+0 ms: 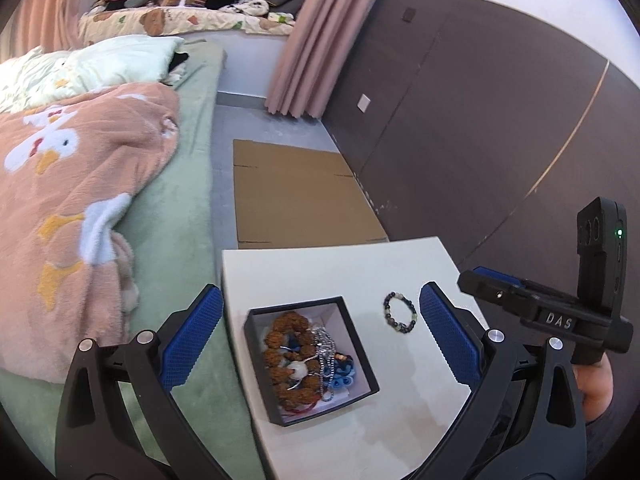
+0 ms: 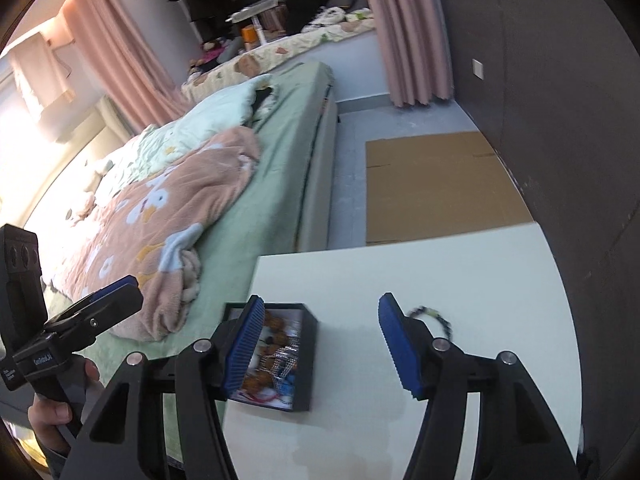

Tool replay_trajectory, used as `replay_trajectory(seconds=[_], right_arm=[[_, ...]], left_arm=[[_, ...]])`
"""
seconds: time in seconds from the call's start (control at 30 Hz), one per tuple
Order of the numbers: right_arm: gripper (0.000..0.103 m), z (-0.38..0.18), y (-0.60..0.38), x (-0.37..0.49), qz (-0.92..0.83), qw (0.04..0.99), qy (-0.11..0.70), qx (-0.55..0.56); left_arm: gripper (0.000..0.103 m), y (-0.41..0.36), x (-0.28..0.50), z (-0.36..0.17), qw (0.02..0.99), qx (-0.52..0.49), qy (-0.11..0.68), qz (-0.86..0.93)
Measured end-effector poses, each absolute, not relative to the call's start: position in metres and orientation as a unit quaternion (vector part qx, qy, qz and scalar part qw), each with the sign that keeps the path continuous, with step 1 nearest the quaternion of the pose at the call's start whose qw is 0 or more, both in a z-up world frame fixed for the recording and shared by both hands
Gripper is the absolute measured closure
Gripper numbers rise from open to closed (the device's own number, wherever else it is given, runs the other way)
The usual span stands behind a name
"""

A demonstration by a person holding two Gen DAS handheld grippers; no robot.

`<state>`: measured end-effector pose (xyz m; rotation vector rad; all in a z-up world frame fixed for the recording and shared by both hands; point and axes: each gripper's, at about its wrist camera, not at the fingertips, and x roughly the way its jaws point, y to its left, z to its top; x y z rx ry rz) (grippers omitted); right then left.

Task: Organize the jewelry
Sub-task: 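Lower the left tool onto the dark bead bracelet and grasp it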

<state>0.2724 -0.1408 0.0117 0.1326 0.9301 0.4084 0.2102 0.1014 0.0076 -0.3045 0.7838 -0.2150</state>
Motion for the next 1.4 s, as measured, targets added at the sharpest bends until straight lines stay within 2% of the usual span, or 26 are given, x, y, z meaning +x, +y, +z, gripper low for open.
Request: replay_trajectory(seconds=[0.47,0.63,0.7,0.83,0.97,1.27,1.4], right_arm=[[0.044,-0.029,-0.244,0.280,0.133,0.861,0.475,0.124],[0.044,-0.039,-0.267,0.279,0.122,0.858,0.481,0.134],[0.044,-0.043,-0.276,0.279,0.116,0.856,0.484,0.139],[0.044,-0.048,-0.295,0.277,0.110,0.854,0.487,0.150],[0.044,-0.058,-0.309,0.282,0.104,0.849,0.495,0.154],[0.044,-0.072,-0.324,0.296,0.102,0.840,0.508,0.160],[0.044,-0.075,-0.323,0.299,0.107,0.838,0.511,0.158]], left_arm=[[0.005,0.015,0.246,-0.018,0.890,-0.120,0.418,-0.137],[0.019,-0.018,0.260,-0.029,0.882,-0.109,0.433,-0.150],[0.031,-0.029,0.265,-0.034,0.879,-0.103,0.439,-0.154],[0.039,-0.050,0.277,-0.048,0.870,-0.093,0.458,-0.157],[0.055,-0.069,0.288,-0.069,0.857,-0.075,0.487,-0.149],[0.055,-0.094,0.305,-0.104,0.840,-0.046,0.526,-0.125],[0.064,-0.099,0.309,-0.119,0.832,-0.035,0.542,-0.112]])
